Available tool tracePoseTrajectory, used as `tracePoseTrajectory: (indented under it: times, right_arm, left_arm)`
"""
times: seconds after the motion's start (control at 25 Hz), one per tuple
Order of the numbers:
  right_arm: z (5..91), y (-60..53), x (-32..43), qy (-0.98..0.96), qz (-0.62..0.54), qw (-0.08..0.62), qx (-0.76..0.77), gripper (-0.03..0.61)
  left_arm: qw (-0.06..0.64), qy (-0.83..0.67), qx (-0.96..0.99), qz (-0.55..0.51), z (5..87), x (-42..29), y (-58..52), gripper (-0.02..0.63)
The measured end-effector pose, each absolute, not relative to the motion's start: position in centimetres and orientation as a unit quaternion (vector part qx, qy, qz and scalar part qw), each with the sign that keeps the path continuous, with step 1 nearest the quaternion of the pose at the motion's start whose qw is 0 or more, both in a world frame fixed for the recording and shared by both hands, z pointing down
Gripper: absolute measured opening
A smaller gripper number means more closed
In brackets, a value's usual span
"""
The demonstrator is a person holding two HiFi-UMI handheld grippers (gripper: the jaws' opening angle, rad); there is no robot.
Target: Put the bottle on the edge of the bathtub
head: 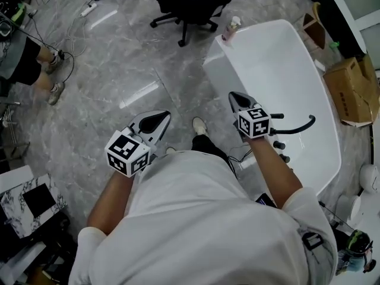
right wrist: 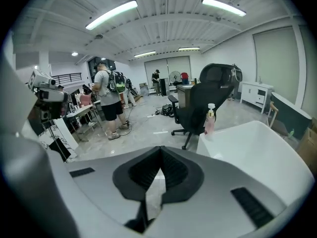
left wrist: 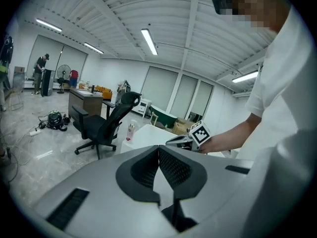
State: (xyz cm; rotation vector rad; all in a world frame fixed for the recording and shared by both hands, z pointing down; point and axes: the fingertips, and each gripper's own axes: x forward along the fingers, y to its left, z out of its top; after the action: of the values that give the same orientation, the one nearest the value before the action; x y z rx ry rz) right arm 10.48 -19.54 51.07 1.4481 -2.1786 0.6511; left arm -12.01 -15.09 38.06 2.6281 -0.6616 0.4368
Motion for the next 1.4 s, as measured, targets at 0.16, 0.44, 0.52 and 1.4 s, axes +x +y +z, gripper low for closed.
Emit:
tracePoseTrajectory:
  times: [0.16,0.44,0.52,1.4]
  right_arm:
    - [48.4,-15.0,7.2,-0.804,0.229,0.201,0.510,0.009]
    - [44.8,-9.3,2.2,-0.831,0.217,0.176,0.480,0.008]
    - [44.6,-8.0,1.3,-0.833,0.218,0.172,0.478,0.008]
    - [42.0,-5.7,-2.5,-0.852,0.182,0.169,0.460,0.006]
  left_arm:
    - [0.193,-0.231,0.941,0.152,38.4,-13.9,-12.2,0.018]
    - [0.206,-0.221,0.942,0.145,38.8,-15.8,-8.4,0.018]
    - [0.213,-0.222,0.941,0.140,39.0,-16.4,-7.7,0.018]
    - [0.210,-0.233,0.941,0.128,38.8,-18.8,-4.9,0.018]
